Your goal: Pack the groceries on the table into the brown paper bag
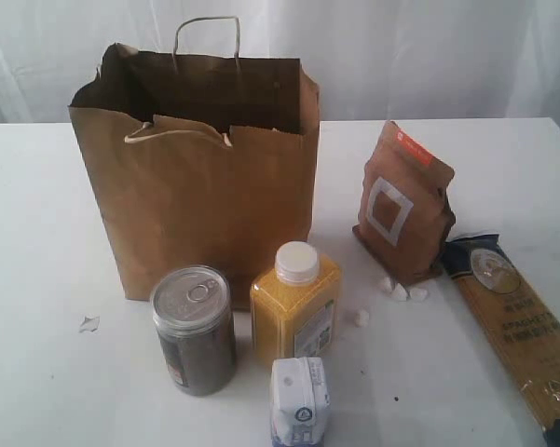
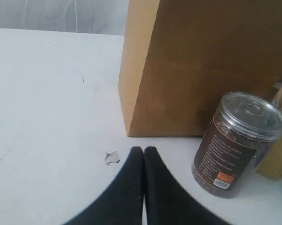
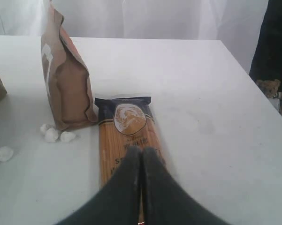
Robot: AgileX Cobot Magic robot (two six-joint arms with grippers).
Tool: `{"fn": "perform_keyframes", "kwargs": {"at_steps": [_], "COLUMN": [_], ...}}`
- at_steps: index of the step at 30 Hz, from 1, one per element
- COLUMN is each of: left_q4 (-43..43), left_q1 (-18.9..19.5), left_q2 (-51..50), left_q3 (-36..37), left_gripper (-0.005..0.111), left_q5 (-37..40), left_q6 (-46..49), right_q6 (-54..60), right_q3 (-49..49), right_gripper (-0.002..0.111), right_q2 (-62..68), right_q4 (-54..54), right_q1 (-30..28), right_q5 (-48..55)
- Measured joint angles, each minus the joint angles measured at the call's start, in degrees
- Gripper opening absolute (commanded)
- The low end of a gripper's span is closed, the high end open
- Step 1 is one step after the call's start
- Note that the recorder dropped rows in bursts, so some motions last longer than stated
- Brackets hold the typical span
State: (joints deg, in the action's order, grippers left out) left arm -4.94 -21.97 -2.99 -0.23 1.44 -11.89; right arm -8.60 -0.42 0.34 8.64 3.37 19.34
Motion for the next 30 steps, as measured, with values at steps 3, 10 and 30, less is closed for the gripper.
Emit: {"fn": "perform_keyframes", "kwargs": {"at_steps": [3, 10, 30], "left_q4": [0.0, -0.1, -0.1], "left_q1": [0.0, 0.0, 0.0], "left_q2": [0.0, 0.0, 0.0], "left_q3": [0.0, 0.0, 0.0], "left_gripper": [0.0, 0.0, 0.0], "left_q5": [0.2, 0.6, 0.6], "left_q6": [0.0, 0.1, 0.1], "right_q6": [0.0, 0.0, 0.0], "right_q3": [0.0, 0.0, 0.0], "right_gripper": [0.0, 0.0, 0.0], "right_q2": [0.0, 0.0, 0.0], "right_q4": [0.0, 0.0, 0.0], "right_q1": [0.0, 0.0, 0.0], "right_q5": [0.0, 0.0, 0.0]}}
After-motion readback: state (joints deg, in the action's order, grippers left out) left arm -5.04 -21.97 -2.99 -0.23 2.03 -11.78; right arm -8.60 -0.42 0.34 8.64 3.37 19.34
